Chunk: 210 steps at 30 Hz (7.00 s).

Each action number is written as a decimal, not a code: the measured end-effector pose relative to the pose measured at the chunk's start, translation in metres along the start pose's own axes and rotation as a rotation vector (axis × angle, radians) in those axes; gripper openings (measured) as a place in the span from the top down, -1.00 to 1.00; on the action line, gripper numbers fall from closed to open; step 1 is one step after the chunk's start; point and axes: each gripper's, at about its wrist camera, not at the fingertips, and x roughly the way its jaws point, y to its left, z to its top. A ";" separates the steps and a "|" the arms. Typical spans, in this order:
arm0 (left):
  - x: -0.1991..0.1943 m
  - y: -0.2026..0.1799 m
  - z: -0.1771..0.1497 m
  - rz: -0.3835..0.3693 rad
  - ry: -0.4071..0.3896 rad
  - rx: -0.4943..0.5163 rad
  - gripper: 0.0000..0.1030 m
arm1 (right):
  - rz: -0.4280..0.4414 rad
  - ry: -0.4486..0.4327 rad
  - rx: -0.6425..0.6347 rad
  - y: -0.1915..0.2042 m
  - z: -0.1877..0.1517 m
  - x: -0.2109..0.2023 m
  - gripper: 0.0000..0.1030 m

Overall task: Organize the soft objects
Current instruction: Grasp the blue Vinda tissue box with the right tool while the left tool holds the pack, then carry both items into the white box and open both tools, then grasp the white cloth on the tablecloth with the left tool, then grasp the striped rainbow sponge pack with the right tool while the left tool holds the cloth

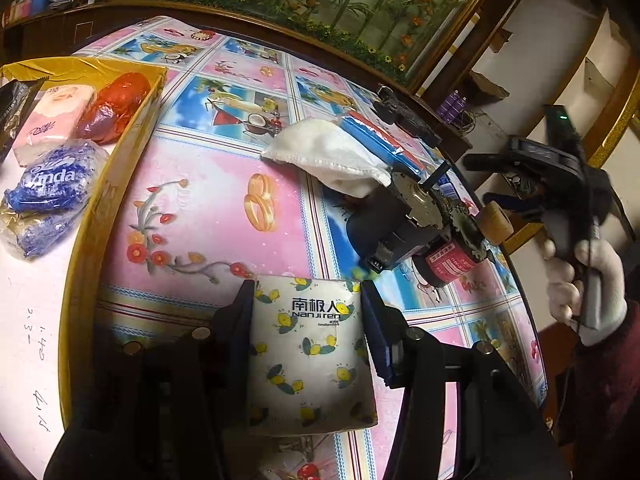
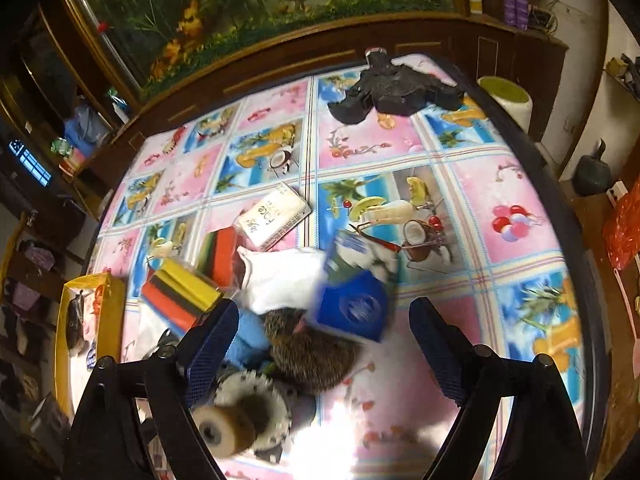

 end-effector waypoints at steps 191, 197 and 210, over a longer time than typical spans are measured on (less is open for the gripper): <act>-0.004 0.010 -0.017 -0.244 0.080 -0.131 0.60 | 0.123 -0.027 -0.093 0.026 0.022 -0.008 -0.99; -0.005 0.010 -0.018 -0.254 0.078 -0.124 0.60 | -0.043 0.104 -0.549 0.152 0.039 0.031 -0.99; -0.007 0.008 -0.018 -0.267 0.073 -0.116 0.60 | -0.187 0.328 -0.802 0.208 0.041 0.130 -0.58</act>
